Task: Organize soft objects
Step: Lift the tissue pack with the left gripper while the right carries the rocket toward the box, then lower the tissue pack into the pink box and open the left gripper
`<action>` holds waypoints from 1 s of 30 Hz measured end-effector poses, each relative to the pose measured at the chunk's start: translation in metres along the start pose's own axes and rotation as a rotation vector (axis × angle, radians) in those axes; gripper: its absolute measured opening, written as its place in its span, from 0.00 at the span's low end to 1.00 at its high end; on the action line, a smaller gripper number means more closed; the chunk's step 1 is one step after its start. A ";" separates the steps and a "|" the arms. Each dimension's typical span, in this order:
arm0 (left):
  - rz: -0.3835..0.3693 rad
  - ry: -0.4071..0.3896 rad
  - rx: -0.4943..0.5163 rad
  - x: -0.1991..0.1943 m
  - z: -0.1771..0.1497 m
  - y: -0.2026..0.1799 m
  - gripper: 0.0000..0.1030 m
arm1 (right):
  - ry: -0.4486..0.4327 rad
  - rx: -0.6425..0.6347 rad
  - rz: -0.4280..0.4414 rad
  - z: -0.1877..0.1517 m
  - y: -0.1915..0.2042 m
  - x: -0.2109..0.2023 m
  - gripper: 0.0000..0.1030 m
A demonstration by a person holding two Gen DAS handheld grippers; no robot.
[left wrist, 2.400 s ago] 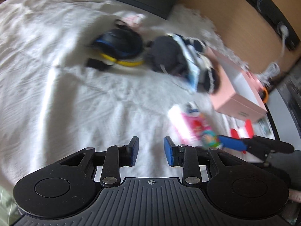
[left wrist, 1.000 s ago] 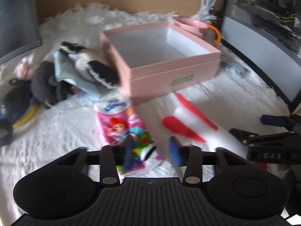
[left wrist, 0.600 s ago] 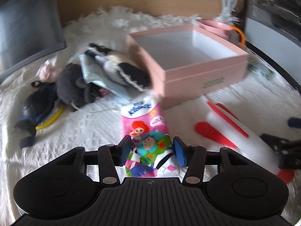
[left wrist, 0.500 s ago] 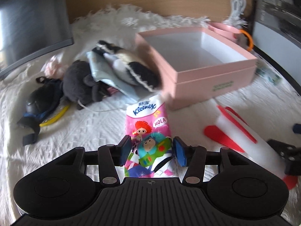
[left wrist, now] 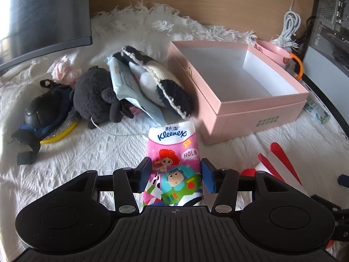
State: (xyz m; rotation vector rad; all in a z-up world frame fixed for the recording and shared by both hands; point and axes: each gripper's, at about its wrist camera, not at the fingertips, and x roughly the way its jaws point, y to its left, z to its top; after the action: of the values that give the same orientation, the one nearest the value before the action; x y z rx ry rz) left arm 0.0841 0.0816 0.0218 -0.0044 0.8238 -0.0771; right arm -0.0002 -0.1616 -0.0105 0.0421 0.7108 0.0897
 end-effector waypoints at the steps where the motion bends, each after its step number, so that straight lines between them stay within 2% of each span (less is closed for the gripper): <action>1: -0.005 -0.007 -0.001 0.002 0.001 0.001 0.53 | 0.011 -0.013 0.016 0.002 -0.001 0.000 1.00; 4: -0.032 -0.024 -0.027 0.007 0.005 0.008 0.54 | 0.054 -0.008 0.046 0.013 -0.008 -0.001 0.99; 6: -0.054 -0.035 -0.052 0.009 0.006 0.014 0.55 | 0.020 -0.008 0.066 0.018 -0.008 -0.011 0.99; 9: -0.080 -0.044 -0.061 0.012 0.005 0.021 0.59 | -0.022 -0.095 0.128 0.025 0.008 -0.026 0.99; 12: -0.087 -0.039 -0.063 0.014 0.005 0.025 0.62 | -0.018 -0.201 0.176 0.028 0.033 -0.023 0.99; 14: -0.075 -0.023 -0.058 0.018 0.004 0.026 0.63 | -0.002 -0.249 0.181 0.026 0.047 -0.013 0.94; 15: -0.056 0.002 -0.056 0.023 0.004 0.026 0.63 | 0.007 -0.267 0.178 0.026 0.053 -0.010 0.90; 17: -0.047 -0.014 -0.051 0.024 0.002 0.027 0.61 | 0.032 -0.295 0.166 0.024 0.062 0.000 0.85; 20: -0.073 -0.036 -0.072 0.015 0.002 0.030 0.58 | 0.058 -0.291 0.167 0.025 0.063 0.006 0.64; 21: -0.079 -0.046 -0.065 0.011 0.001 0.031 0.56 | 0.075 -0.289 0.165 0.026 0.062 0.007 0.43; 22: -0.080 -0.047 -0.051 0.007 -0.001 0.030 0.54 | 0.098 -0.288 0.167 0.027 0.060 0.008 0.26; 23: -0.081 -0.037 -0.042 0.003 -0.003 0.030 0.53 | 0.123 -0.284 0.173 0.029 0.059 0.008 0.27; 25: -0.109 -0.012 -0.017 -0.009 -0.010 0.023 0.52 | 0.119 -0.271 0.176 0.031 0.055 -0.003 0.27; 30: -0.229 0.070 0.063 -0.048 -0.034 -0.004 0.51 | 0.087 -0.223 0.156 0.039 0.039 -0.042 0.27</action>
State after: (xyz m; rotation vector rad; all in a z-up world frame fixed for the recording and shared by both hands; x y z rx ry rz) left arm 0.0265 0.0815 0.0342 -0.0368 0.8879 -0.3211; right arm -0.0087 -0.1270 0.0488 -0.1205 0.7803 0.3211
